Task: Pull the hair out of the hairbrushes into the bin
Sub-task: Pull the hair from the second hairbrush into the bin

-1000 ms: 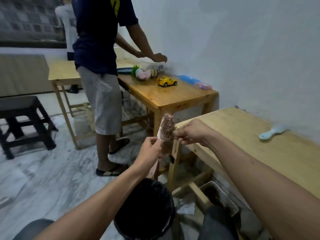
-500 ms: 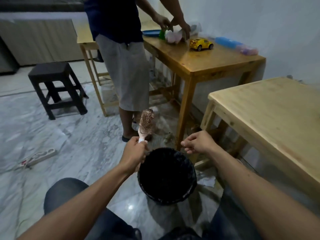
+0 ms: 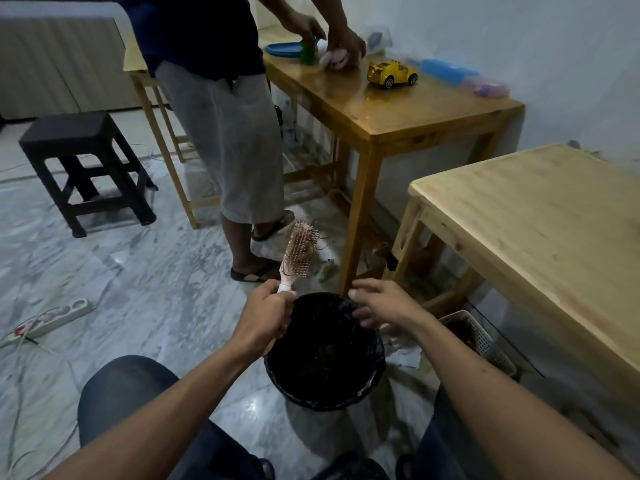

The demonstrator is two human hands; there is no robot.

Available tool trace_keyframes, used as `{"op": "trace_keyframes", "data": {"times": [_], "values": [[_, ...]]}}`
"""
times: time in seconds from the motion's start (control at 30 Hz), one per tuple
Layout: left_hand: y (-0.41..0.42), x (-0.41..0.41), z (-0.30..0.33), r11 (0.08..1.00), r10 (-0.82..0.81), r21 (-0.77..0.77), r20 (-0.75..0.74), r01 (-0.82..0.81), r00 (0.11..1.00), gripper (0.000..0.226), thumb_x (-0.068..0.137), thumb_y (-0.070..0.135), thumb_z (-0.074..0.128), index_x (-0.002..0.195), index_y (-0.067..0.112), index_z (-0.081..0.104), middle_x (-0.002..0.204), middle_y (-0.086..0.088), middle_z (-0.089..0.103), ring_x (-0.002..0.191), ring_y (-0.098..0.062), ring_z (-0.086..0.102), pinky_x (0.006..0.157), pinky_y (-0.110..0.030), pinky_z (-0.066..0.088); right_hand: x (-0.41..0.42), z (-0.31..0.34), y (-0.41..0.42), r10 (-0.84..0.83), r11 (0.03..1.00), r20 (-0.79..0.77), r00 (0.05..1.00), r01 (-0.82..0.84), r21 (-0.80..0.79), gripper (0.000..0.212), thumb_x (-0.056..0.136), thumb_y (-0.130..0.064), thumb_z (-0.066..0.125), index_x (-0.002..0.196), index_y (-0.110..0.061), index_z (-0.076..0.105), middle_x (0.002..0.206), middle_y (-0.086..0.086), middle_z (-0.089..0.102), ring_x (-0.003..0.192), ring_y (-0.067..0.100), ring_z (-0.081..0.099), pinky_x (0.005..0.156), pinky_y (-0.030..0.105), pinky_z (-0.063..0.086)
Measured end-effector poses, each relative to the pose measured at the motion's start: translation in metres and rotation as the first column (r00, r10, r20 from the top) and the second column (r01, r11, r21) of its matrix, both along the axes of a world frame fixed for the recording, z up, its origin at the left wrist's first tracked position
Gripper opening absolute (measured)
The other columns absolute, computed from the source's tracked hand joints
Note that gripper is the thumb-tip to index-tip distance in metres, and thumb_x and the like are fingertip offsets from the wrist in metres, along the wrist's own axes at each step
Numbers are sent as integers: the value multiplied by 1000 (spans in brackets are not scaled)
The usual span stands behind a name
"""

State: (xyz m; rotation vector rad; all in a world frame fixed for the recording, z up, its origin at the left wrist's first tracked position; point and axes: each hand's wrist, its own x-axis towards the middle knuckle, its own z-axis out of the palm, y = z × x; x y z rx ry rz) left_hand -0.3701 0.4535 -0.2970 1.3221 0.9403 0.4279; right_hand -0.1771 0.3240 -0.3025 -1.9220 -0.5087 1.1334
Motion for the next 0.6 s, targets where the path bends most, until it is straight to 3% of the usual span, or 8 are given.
{"op": "trace_keyframes", "data": {"times": [0.1, 0.2, 0.33, 0.53, 0.6], "values": [[-7, 3, 3, 998, -49, -47, 4, 50, 999, 5, 91, 5, 52, 87, 6, 54, 59, -7, 44, 42, -18, 36, 42, -25, 24, -3, 14, 9, -42, 981, -157, 987, 70, 178, 47, 96, -39, 68, 140, -23, 58, 118, -2, 69, 95, 20, 77, 74, 30, 62], [-9, 4, 4, 991, -99, -92, 13, 100, 995, 2, 89, 6, 54, 87, 7, 55, 60, -9, 45, 41, -18, 38, 43, -24, 25, -6, 15, 19, 29, 968, -191, 981, 20, 250, 42, 90, -40, 75, 125, -22, 64, 117, 4, 75, 94, 19, 78, 75, 29, 60], [-10, 0, 4, 985, -126, -118, 13, 127, 992, 2, 90, 6, 53, 89, 6, 55, 60, -8, 46, 41, -19, 38, 43, -25, 25, -9, -3, 27, -46, 971, -154, 987, 81, 226, 18, 89, -22, 78, 102, -10, 74, 89, 4, 75, 69, 10, 68, 59, 21, 54], [-10, -2, -1, 990, -16, -137, -8, 15, 1000, 5, 91, 3, 50, 89, 7, 51, 59, -8, 43, 40, -18, 35, 42, -25, 23, -1, -30, 18, -176, 978, -90, 980, 185, 100, 10, 93, -14, 74, 95, -4, 76, 79, 4, 72, 68, 10, 63, 57, 20, 55], [-11, 0, -2, 980, 101, -178, 27, -94, 995, 4, 93, 4, 49, 92, 8, 50, 59, -7, 43, 40, -17, 34, 42, -23, 23, 2, -40, 16, -226, 971, -82, 971, 231, 60, 9, 93, -10, 73, 93, -1, 74, 78, 7, 69, 64, 12, 62, 55, 19, 57]]}}
